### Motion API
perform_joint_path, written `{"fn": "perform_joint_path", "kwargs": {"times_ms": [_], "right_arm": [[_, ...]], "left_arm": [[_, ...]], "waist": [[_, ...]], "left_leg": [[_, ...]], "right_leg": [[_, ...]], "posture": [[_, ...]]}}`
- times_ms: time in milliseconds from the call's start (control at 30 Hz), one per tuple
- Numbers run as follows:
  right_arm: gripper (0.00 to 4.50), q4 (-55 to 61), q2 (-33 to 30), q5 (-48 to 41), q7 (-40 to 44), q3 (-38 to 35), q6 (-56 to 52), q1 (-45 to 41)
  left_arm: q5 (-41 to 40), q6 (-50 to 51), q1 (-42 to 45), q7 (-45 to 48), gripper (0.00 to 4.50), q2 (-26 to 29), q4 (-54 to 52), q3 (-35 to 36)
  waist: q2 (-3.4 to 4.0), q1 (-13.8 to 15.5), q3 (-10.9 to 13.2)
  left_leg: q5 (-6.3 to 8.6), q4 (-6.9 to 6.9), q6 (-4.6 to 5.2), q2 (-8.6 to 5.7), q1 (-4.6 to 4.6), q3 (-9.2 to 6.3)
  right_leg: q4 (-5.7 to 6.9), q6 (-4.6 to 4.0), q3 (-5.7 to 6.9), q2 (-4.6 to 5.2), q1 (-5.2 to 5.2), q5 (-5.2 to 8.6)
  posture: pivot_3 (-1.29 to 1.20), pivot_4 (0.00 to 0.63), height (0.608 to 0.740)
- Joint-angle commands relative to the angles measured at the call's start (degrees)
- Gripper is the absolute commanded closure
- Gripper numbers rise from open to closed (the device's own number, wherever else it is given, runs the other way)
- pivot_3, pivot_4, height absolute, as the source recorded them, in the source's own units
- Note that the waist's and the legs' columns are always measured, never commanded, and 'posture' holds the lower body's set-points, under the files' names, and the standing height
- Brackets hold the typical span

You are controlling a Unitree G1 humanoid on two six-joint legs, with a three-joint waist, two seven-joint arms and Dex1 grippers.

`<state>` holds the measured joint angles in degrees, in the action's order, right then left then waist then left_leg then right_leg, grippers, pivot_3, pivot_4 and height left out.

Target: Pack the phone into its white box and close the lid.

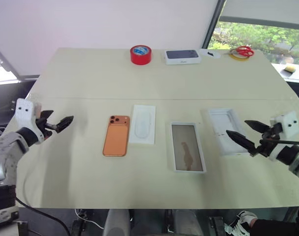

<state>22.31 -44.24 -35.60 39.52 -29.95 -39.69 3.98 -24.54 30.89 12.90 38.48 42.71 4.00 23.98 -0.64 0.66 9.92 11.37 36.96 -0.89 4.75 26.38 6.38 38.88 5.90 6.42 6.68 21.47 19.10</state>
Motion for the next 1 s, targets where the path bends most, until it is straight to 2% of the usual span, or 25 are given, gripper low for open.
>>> {"fn": "perform_joint_path", "kwargs": {"times_ms": [33,300,400,567,667,800,1000], "right_arm": [[0.03,1.78,-0.61,-1.25,-0.12,-0.72,-0.22,-0.99],[0.03,2.65,-2.45,-1.23,1.25,1.36,-0.84,-2.45],[0.03,2.88,-3.22,-0.17,2.22,3.23,0.13,-2.6],[0.03,4.01,-3.99,1.71,1.69,7.39,0.02,-4.82],[0.03,4.6,-4.02,2.69,1.29,9.65,0.62,-7.12],[0.03,6.13,-3.41,4.0,-1.12,11.31,-0.53,-8.19],[0.03,8.4,-3.23,4.3,-2.32,12.25,-1.44,-7.55]], "left_arm": [[-0.85,-0.51,-0.11,-0.2,0.0,0.21,-2.16,1.02],[-2.02,1.85,-1.55,-1.21,0.0,-1.83,-7.94,-0.32],[-3.11,4.12,-1.17,-1.97,0.0,-3.95,-12.19,-3.29],[-6.68,12.52,1.97,-5.25,0.0,-10.63,-19.97,-11.05],[-10.44,19.46,6.57,-10.67,0.0,-17.81,-23.87,-15.07],[-11.79,27.82,13.29,-22.95,0.0,-28.03,-23.73,-14.51],[-6.16,39.14,22.61,-34.5,0.0,-31.68,-17.4,-16.7]], "waist": [[0.0,0.0,0.0],[0.0,0.02,0.0],[0.0,0.12,0.0],[-0.01,0.05,0.0],[-0.03,0.1,0.0],[-0.08,0.13,0.02],[-0.09,0.09,0.02]], "left_leg": [[0.0,0.0,0.0,0.0,0.0,0.0],[0.0,0.01,0.0,0.0,0.0,-0.01],[0.0,0.01,0.0,-0.01,0.0,-0.02],[0.0,0.05,0.01,-0.02,-0.01,-0.03],[-0.01,0.06,0.01,-0.03,0.01,-0.04],[-0.02,0.12,0.02,-0.05,0.0,-0.08],[-0.04,0.11,-0.01,-0.06,-0.04,-0.08]], "right_leg": [[0.0,0.0,0.0,0.0,0.0,0.0],[0.0,0.0,0.0,0.0,0.0,0.0],[0.0,0.0,0.0,0.01,-0.03,0.0],[0.0,0.01,0.0,0.0,-0.07,0.0],[0.01,0.01,-0.01,-0.02,-0.07,-0.01],[0.01,0.03,0.0,-0.02,-0.14,-0.01],[0.06,0.03,-0.01,-0.08,-0.13,0.0]], "posture": [[0.0,0.15,0.73],[0.0,0.15,0.73],[0.0,0.15,0.73],[0.0,0.15,0.73],[0.0,0.15,0.73],[0.0,0.15,0.73],[0.0,0.15,0.73]]}}
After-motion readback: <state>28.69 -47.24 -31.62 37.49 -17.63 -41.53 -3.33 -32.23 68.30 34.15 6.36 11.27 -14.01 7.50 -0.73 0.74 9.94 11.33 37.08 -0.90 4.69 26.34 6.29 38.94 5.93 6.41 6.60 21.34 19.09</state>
